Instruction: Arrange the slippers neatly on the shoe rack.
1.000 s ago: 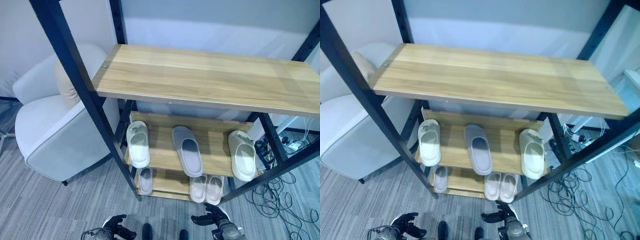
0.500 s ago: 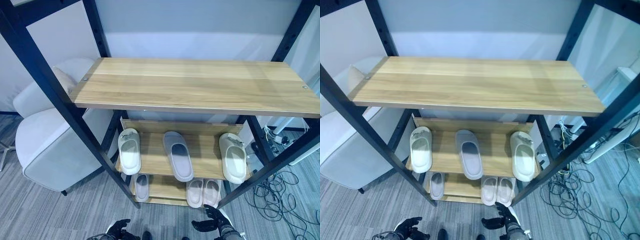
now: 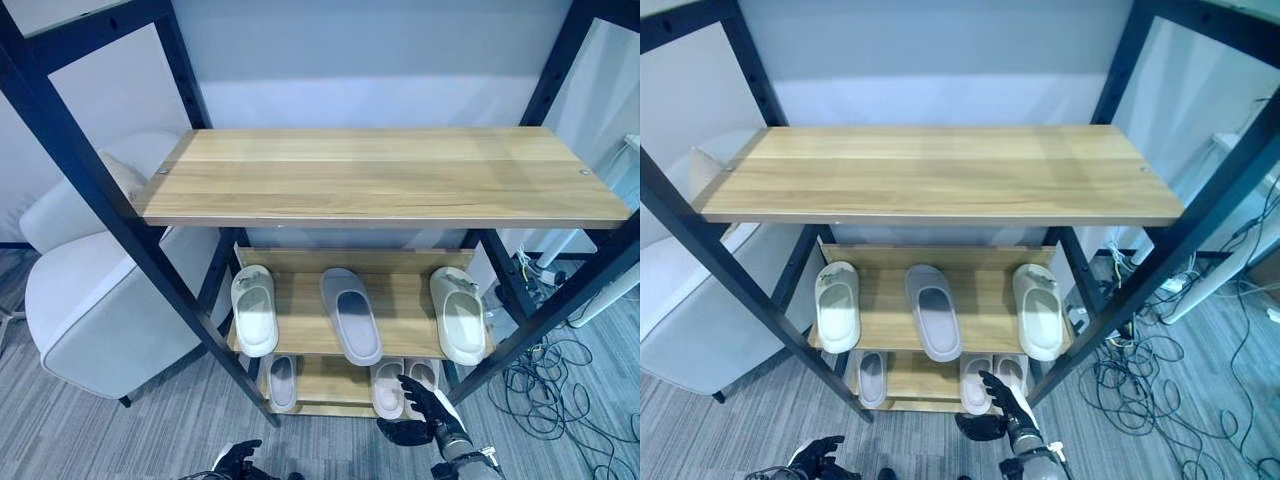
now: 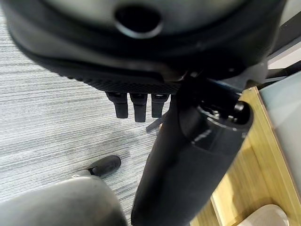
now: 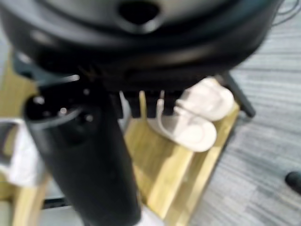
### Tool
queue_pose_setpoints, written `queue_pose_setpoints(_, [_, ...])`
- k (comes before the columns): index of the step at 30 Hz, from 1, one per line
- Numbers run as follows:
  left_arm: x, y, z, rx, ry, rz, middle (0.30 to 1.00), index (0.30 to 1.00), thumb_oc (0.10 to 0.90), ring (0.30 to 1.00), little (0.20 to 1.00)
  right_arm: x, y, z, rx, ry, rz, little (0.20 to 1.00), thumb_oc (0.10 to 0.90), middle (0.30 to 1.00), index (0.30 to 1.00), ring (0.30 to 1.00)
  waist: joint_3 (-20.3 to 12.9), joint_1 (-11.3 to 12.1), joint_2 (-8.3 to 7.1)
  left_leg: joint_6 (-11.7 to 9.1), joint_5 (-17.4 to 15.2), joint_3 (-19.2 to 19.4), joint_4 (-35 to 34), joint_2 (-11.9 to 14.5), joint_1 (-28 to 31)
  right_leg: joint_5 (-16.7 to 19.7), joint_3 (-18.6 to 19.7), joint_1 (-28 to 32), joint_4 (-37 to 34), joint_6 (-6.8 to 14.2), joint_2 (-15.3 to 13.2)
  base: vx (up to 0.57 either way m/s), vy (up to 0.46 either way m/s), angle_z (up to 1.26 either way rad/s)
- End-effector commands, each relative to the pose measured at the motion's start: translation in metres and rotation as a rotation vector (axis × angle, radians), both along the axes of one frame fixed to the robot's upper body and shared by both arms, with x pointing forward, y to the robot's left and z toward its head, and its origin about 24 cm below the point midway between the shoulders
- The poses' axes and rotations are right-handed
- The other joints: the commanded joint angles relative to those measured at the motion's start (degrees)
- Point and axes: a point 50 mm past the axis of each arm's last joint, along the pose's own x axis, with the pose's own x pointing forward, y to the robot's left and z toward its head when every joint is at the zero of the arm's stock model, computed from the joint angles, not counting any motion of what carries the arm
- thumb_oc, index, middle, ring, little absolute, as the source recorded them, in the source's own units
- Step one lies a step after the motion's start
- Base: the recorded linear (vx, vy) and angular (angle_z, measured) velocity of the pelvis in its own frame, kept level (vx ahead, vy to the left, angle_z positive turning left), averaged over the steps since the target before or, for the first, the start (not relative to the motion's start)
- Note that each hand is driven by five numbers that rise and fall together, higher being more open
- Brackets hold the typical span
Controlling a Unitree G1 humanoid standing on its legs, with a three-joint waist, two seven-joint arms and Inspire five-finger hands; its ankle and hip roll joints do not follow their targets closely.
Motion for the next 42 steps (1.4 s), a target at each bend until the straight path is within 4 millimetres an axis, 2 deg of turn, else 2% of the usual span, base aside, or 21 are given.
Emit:
queue_pose_setpoints(1, [0.019, -0.014, 0.002, -0.011, -0.046, -0.055, 0.900, 0.900, 0.800, 0.900, 0.900, 0.033, 0.007, 0.042, 0.075, -0.253, 0.052, 0.900, 0.800, 0.900, 0.900, 0.900, -0.28, 0.08, -1.54, -0.85, -5.24, -2.09, 0.51, -2.46, 0.33, -5.41, 0.21, 1.14, 0.79, 2.35, -0.06, 0.00, 0.000, 0.00])
queue_pose_setpoints(5, [0.021, -0.017, 0.003, -0.022, -0.051, -0.073, 0.900, 0.900, 0.800, 0.900, 0.900, 0.030, 0.014, 0.040, 0.165, -0.212, 0.081, 0.900, 0.800, 0.900, 0.900, 0.900, -0.46, 0.27, -1.88, -0.87, -5.25, -2.17, 0.51, -2.39, 0.46, -5.41, 0.24, 1.33, 0.79, 2.28, -0.09, 0.00, -0.013, -0.04])
queue_pose_setpoints(10, [0.026, -0.017, 0.005, -0.027, -0.064, -0.103, 0.900, 0.900, 0.800, 0.900, 0.900, 0.037, 0.029, 0.040, 0.251, -0.176, 0.163, 0.900, 0.800, 0.900, 0.900, 0.900, -0.69, 1.00, -2.19, -0.92, -5.19, -2.45, 0.51, -2.41, 0.54, -5.46, 0.04, 1.45, 0.79, 2.15, 0.02, 0.00, 0.000, 0.00])
queue_pose_setpoints(16, [0.025, -0.016, 0.004, -0.025, -0.057, -0.116, 0.900, 0.900, 0.800, 0.900, 0.900, 0.050, 0.053, 0.051, 0.393, -0.187, 0.256, 0.900, 0.800, 0.900, 0.900, 0.900, -1.00, 1.98, -2.41, -1.12, -4.97, -3.07, 0.51, -2.35, 0.53, -5.56, -0.45, 1.58, 0.79, 1.94, -0.02, 0.00, -0.005, 0.05])
queue_pose_setpoints(20, [0.024, -0.018, 0.004, -0.022, -0.058, -0.130, 0.900, 0.900, 0.800, 0.900, 0.900, 0.058, 0.070, 0.065, 0.502, -0.218, 0.316, 0.900, 0.800, 0.900, 0.900, 0.900, -1.11, 2.51, -2.45, -1.25, -4.85, -3.43, 0.51, -2.35, 0.55, -5.63, -1.07, 1.79, 0.79, 1.87, -0.03, 0.00, -0.004, 0.09])
queue_pose_setpoints(25, [0.025, -0.022, 0.004, -0.026, -0.061, -0.145, 0.900, 0.900, 0.800, 0.900, 0.900, 0.063, 0.091, 0.064, 0.586, -0.176, 0.347, 0.900, 0.800, 0.900, 0.900, 0.900, -1.17, 3.22, -2.55, -1.34, -4.69, -3.96, 0.51, -2.36, 0.51, -5.62, -1.64, 1.91, 0.79, 1.68, 0.04, 0.00, -0.005, 0.07])
queue_pose_setpoints(32, [0.024, -0.024, 0.003, -0.028, -0.056, -0.128, 0.900, 0.900, 0.800, 0.900, 0.900, 0.063, 0.093, 0.053, 0.513, -0.145, 0.348, 0.900, 0.800, 0.900, 0.900, 0.900, -1.31, 3.47, -2.67, -1.36, -4.58, -4.20, 0.51, -2.35, 0.38, -5.66, -2.20, 2.03, 0.79, 1.61, 0.01, 0.00, -0.001, 0.06])
queue_pose_setpoints(42, [0.020, -0.023, 0.002, -0.026, -0.044, -0.115, 0.900, 0.900, 0.800, 0.900, 0.900, 0.055, 0.069, 0.040, 0.377, -0.139, 0.270, 0.900, 0.800, 0.900, 0.900, 0.900, -1.47, 2.86, -2.49, -1.24, -4.69, -4.22, 0.51, -2.46, 0.44, -5.56, -2.16, 1.92, 0.79, 1.78, -0.08, 0.00, 0.000, 0.00])
